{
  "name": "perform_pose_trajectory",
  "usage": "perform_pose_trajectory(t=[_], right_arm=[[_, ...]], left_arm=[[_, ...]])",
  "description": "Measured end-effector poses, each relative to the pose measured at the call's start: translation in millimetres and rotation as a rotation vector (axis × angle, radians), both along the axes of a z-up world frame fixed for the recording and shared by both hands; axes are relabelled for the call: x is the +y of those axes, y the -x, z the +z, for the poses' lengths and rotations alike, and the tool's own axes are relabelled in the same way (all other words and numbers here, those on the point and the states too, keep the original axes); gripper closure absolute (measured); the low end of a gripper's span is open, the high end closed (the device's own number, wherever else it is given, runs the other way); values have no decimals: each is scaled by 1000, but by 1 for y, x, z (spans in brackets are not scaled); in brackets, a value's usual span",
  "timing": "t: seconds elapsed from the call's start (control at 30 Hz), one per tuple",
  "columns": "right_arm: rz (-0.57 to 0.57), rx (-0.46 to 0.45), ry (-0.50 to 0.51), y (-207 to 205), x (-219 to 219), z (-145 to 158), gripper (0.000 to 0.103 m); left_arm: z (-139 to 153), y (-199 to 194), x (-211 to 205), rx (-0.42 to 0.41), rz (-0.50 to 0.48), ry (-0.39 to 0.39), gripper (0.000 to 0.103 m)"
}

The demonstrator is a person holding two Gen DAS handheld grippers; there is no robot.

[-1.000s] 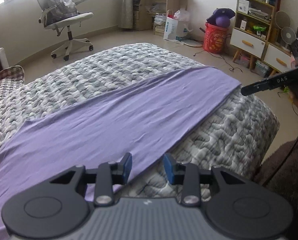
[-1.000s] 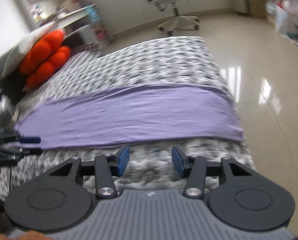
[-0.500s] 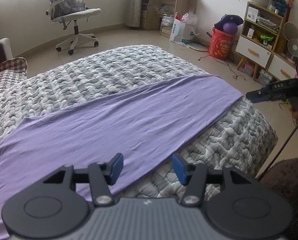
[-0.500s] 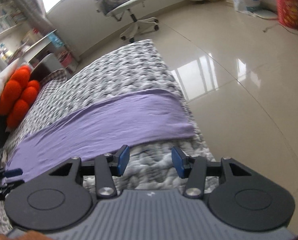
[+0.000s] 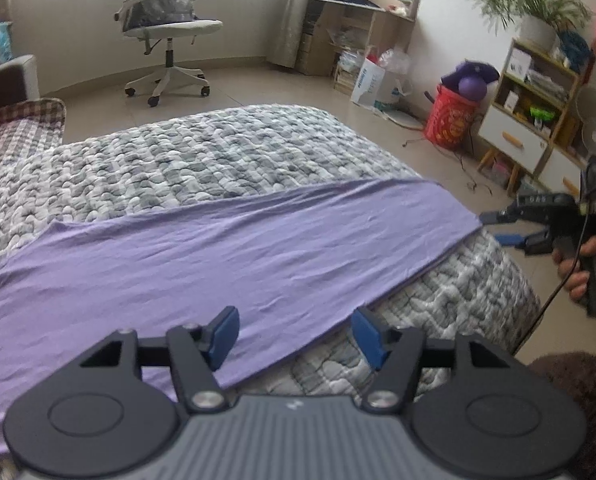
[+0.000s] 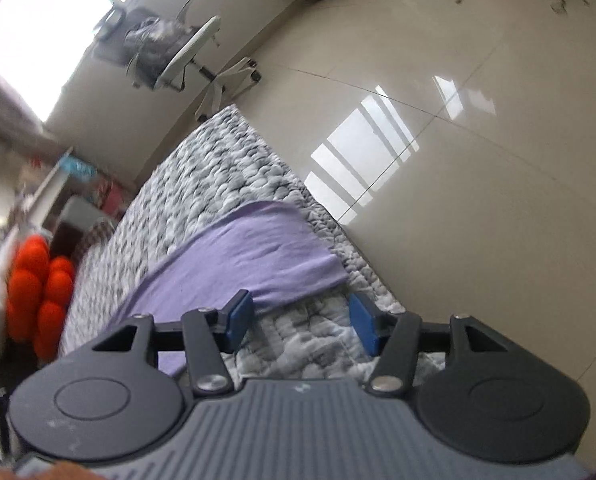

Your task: Fold clothes

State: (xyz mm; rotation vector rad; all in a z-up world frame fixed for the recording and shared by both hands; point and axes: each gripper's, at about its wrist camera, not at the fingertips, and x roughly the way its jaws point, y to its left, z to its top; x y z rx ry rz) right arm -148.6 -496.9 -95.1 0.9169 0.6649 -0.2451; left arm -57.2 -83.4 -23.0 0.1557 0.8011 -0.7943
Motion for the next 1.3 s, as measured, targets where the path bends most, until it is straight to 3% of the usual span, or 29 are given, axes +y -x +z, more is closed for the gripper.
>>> perform_pose_trajectory(t=[0.23,0.37,0.57,0.83,1.3], right_arm=[[-93,-19,-23,-4,-3,-4,45],[-151,-27,-19,-4,0,-4,60],[-192,-47,32,-6,12,2,98],[-153,-122,98,-12,29,26,99],[82,-228,83,-52,81,62,99]], left_arm=[[0,-3,4,36,44,34,38],[-3,-2,4,50,58,35,38],[-6,-3,4,69,66,42,38],[-5,-11,16,118,91,100,38],[-5,-19,27,164,117,144,38]])
